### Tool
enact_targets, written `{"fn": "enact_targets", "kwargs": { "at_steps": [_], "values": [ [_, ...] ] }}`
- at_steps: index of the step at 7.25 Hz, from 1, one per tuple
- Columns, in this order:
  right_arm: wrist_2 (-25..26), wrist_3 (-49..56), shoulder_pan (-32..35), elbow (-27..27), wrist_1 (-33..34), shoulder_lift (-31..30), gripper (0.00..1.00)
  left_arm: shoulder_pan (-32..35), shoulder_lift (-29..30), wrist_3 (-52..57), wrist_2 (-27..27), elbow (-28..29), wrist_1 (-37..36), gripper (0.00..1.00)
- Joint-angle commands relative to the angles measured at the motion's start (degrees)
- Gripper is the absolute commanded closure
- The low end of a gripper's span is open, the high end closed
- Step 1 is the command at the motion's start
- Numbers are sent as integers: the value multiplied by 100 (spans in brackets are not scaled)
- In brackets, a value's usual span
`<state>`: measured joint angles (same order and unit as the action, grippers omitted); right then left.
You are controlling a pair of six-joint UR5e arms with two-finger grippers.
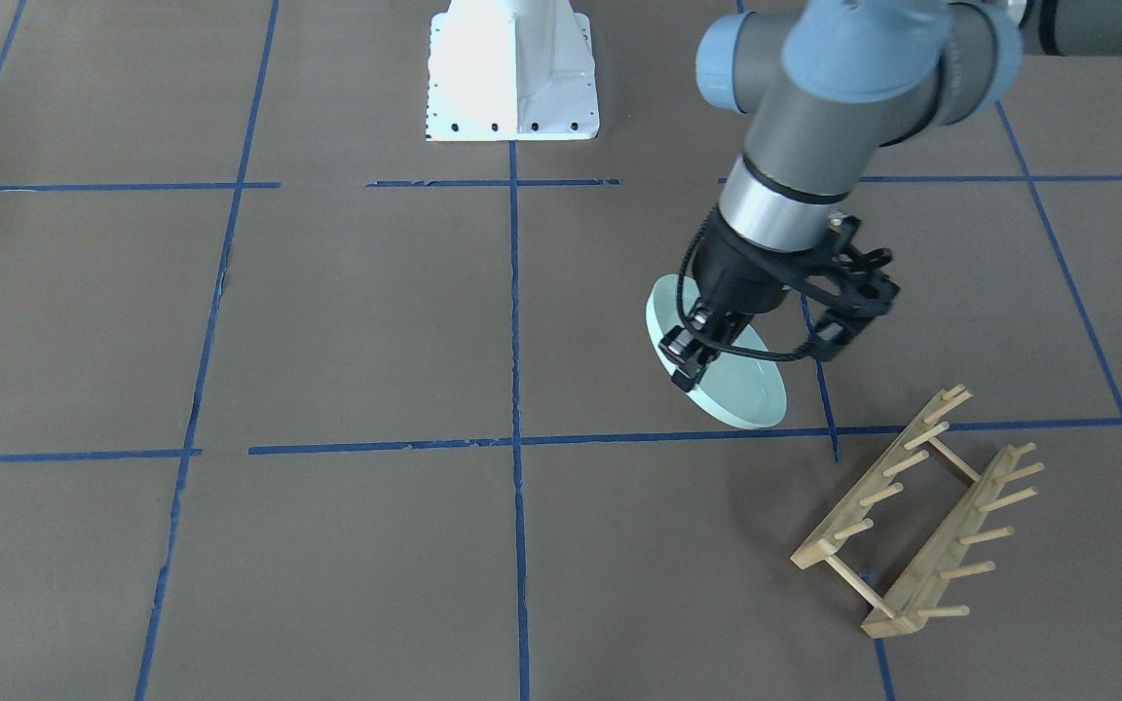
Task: Place plate on table
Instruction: 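Carry the plate toward the robot and lower it flat onto the table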
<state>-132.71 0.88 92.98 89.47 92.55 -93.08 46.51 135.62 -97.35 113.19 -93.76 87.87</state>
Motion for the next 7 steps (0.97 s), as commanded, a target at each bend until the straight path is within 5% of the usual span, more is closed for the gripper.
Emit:
{"fn": "enact_targets", "kwargs": {
  "at_steps": [1,4,5,6,7],
  "values": [
    [0,0,0,0,0,0,0,-1202,402,602,-516,845,-1042,100],
    [0,0,0,0,0,0,0,-1820,352,612,-966,1369,-1044,100],
    [0,0,0,0,0,0,0,-1865,334,612,-983,1335,-1044,26],
    [0,0,0,0,0,0,0,-1856,299,612,-1044,1204,-1061,0],
    [0,0,0,0,0,0,0,-1804,186,673,-1184,802,-1070,0]
  ]
}}
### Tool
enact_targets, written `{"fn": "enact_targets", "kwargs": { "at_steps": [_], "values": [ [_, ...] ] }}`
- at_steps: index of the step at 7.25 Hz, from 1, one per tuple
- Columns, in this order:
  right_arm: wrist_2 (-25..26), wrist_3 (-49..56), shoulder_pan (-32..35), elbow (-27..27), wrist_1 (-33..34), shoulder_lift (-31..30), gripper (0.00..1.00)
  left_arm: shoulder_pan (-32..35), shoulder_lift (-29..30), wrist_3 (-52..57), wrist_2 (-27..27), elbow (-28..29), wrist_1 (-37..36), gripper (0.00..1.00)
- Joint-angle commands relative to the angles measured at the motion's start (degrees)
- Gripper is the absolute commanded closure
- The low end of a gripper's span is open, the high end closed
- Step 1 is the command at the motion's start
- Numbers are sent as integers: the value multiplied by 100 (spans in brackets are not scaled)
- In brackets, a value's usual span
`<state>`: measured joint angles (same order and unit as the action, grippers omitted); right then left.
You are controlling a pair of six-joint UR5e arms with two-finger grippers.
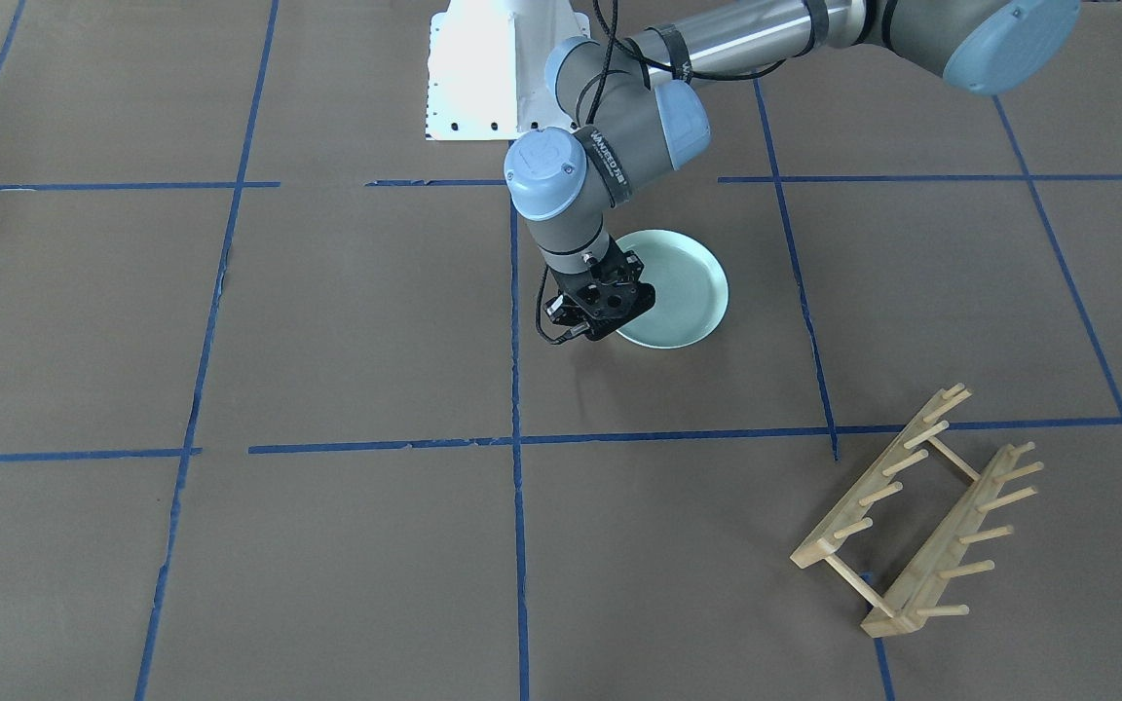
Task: Place plate on table
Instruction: 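Carry the plate toward the robot and lower it flat onto the table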
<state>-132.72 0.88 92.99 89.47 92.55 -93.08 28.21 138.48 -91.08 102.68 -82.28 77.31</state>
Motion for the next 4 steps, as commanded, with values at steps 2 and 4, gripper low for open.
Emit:
{"fn": "enact_targets", "kwargs": {
  "at_steps": [2,4],
  "values": [
    [0,0,0,0,0,0,0,795,-810,1209,-91,-1802,-31,0],
    [0,0,0,0,0,0,0,2303,-1199,3548,537,-2125,12,0]
  ]
}}
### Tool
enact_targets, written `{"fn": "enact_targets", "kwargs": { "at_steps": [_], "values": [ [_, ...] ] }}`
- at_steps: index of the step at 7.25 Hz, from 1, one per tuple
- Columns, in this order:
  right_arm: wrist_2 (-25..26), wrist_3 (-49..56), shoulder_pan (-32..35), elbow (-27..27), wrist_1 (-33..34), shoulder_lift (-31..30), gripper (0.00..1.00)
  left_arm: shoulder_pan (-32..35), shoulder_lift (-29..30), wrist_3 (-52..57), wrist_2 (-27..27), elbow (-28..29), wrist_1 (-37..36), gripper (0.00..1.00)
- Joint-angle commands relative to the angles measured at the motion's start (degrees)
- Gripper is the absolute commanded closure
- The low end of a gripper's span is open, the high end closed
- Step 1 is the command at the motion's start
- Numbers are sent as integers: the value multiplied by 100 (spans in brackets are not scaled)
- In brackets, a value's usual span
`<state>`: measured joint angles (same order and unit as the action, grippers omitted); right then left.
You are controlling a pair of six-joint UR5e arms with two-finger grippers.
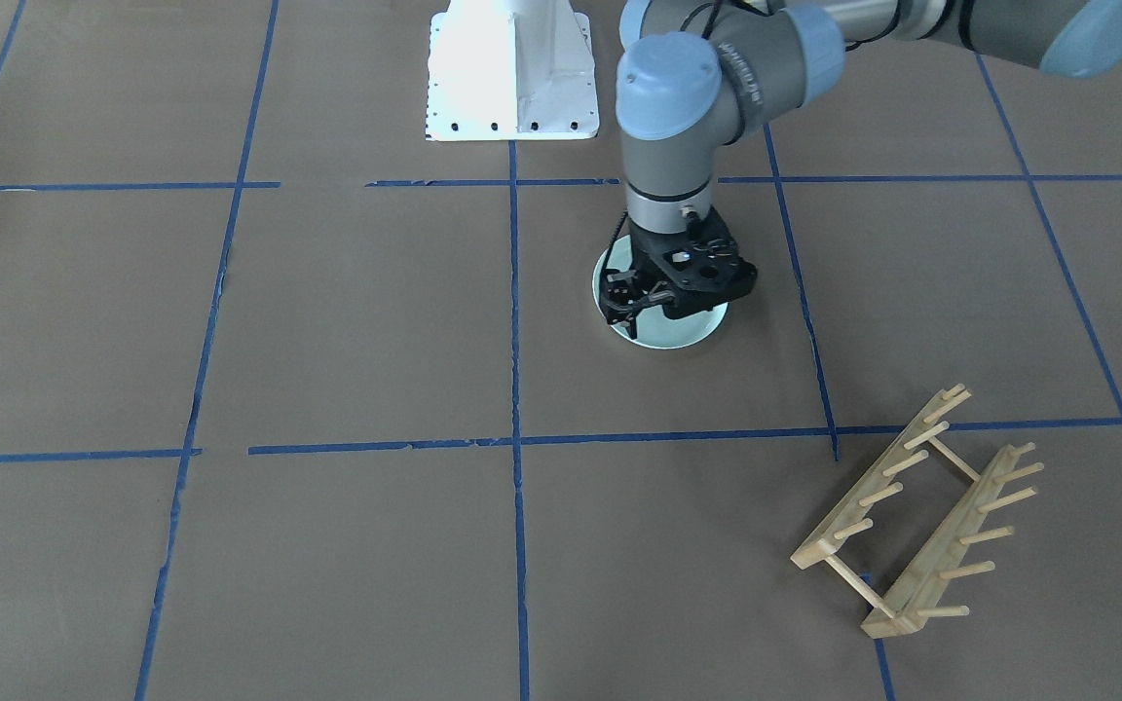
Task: Place plate on table
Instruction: 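Open the left gripper and withdraw the left arm away from the plate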
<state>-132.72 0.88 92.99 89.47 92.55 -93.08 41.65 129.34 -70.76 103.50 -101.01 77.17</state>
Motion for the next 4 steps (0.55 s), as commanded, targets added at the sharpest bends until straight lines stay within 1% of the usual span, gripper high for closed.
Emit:
{"fn": "enact_targets", "kwargs": {
  "at_steps": [1,2,3,4],
  "values": [
    [0,0,0,0,0,0,0,1899,-609,3044,1270,-253,35,0],
    [0,0,0,0,0,0,0,2640,-934,4382,1661,-200,43,0],
    [0,0,0,-9,0,0,0,3308,-1451,5622,1761,-130,104,0],
    [0,0,0,0,0,0,0,3924,-1839,6792,2153,166,157,0]
  ]
}}
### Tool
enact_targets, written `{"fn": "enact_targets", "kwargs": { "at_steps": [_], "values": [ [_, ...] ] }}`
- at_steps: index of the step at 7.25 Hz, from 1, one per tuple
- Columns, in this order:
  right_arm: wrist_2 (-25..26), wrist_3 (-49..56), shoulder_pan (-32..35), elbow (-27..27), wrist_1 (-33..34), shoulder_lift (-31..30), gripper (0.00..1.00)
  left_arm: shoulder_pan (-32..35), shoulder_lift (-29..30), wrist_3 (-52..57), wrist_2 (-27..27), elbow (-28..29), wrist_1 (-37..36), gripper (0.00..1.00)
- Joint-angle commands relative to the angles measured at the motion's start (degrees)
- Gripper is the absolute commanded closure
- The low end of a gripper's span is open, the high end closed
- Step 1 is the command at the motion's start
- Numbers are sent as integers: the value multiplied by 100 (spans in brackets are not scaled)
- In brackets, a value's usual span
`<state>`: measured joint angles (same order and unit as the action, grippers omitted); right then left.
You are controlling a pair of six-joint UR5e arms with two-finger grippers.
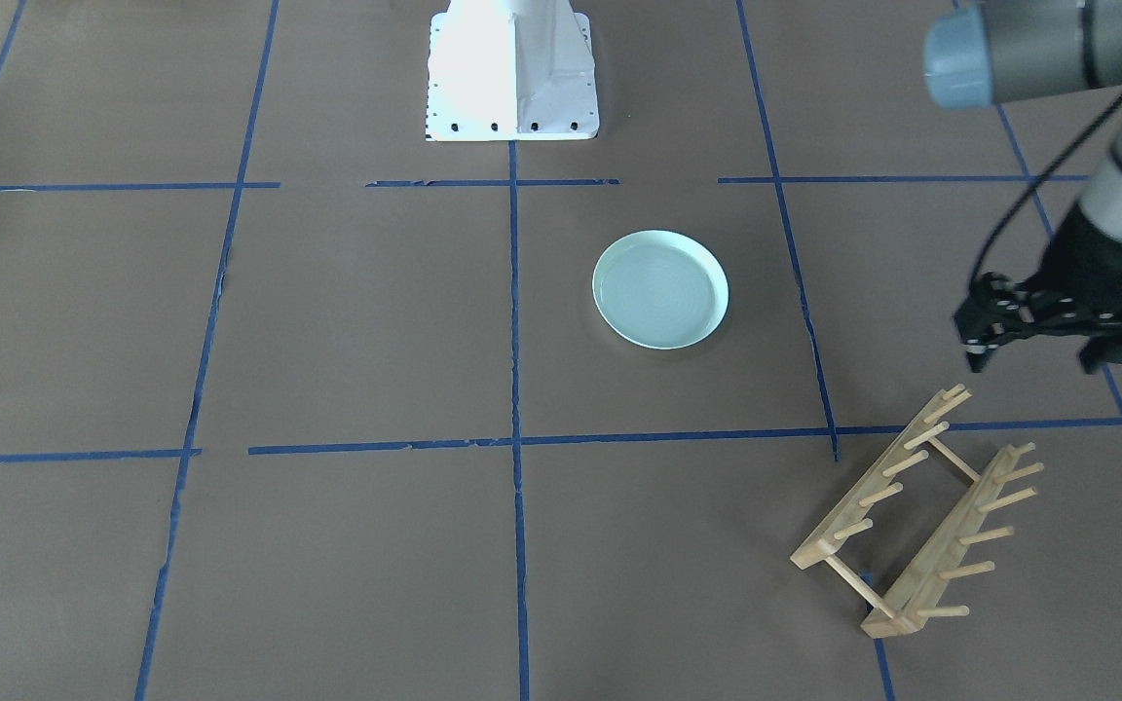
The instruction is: Place plate on table
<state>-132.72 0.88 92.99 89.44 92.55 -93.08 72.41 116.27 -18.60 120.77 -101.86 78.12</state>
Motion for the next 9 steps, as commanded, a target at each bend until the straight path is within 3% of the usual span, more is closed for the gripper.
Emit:
{"fn": "enact_targets", "kwargs": {
  "at_steps": [1,2,4,5,6,7,9],
  "values": [
    [0,0,0,3,0,0,0,1350,-875,2536,708,629,159,0],
    [0,0,0,3,0,0,0,1720,-1348,3102,746,754,360,0],
    [0,0,0,-6,0,0,0,1812,-2106,2776,825,852,502,0],
    [0,0,0,-6,0,0,0,1856,-2117,2748,834,939,502,0],
    [0,0,0,-6,0,0,0,1873,-2170,2747,1191,975,502,0],
    [0,0,0,-6,0,0,0,1900,-2553,2774,1882,941,624,0],
    [0,0,0,-6,0,0,0,2006,-2662,2730,1871,1001,977,0]
  ]
}}
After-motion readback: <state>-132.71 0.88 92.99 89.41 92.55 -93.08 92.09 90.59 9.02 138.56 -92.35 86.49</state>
